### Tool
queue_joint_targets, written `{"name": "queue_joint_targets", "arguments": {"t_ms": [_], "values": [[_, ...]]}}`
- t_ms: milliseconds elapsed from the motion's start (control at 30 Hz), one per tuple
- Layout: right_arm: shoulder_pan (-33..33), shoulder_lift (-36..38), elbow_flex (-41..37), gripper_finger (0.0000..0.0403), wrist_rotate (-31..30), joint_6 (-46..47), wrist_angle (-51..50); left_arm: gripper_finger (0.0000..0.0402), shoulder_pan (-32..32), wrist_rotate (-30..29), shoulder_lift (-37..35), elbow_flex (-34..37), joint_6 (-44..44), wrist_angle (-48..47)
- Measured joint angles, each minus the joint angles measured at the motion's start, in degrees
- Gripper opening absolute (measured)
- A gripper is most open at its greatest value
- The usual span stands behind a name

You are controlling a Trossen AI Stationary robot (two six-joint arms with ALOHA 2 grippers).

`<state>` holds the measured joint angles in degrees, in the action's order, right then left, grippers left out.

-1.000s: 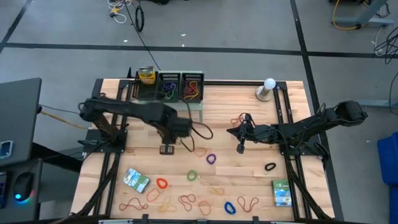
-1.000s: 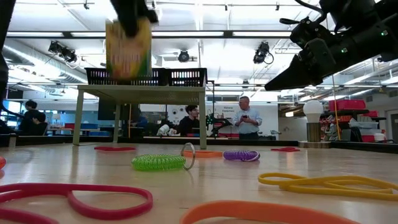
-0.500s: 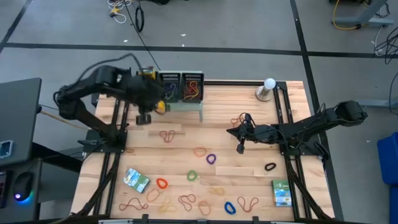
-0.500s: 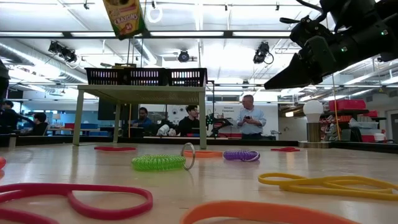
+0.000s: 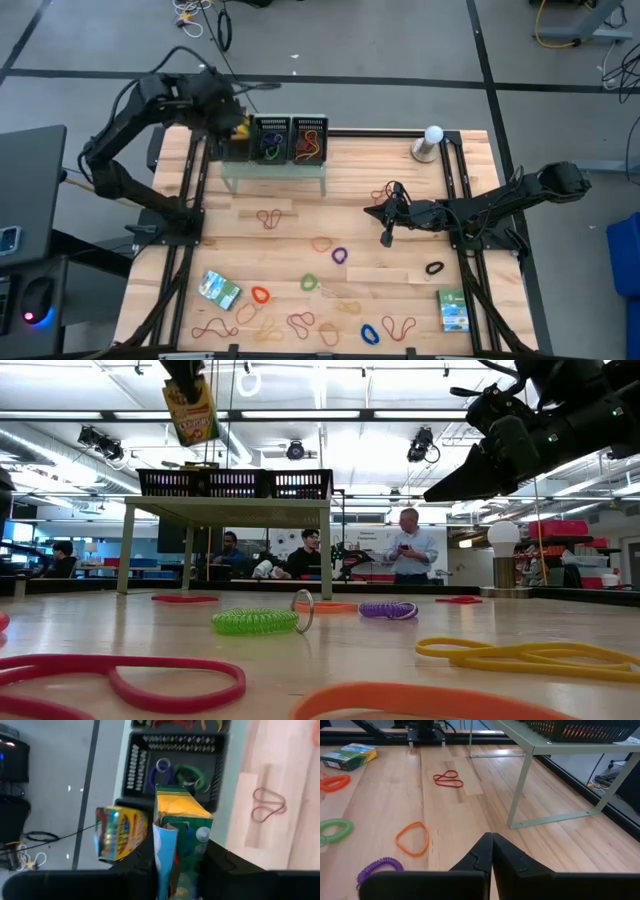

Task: Pick & Place Office Desk Supplies
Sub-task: Put the crayon box into the left black bin on the shelf

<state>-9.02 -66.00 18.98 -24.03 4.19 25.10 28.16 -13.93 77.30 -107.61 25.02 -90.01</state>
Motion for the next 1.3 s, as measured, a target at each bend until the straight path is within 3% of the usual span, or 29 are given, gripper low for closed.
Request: {"name": "queue_joint_targets", "arguments": {"t_ms": [133, 400, 667, 1300], "values": [[0.0, 0.0, 0.0, 0.0016, 0.0, 0.0, 0.0, 0.0099, 5.9, 3.4, 0.7, 1.3, 3.7, 0.3], [0.0, 0.0, 0.0, 0.0016, 0.0, 0.0, 0.2, 0.0099, 11.3, 3.5, 0.7, 10.9, 9.3, 1.1], [0.0, 0.0, 0.0, 0.0016, 0.0, 0.0, 0.4, 0.0099, 13.4, 3.6, 0.6, 14.2, 13.7, 5.5], [0.0, 0.0, 0.0, 0.0016, 0.0, 0.0, 0.9, 0.0099, 14.6, 3.6, 0.8, 18.8, 15.1, 10.5]]}}
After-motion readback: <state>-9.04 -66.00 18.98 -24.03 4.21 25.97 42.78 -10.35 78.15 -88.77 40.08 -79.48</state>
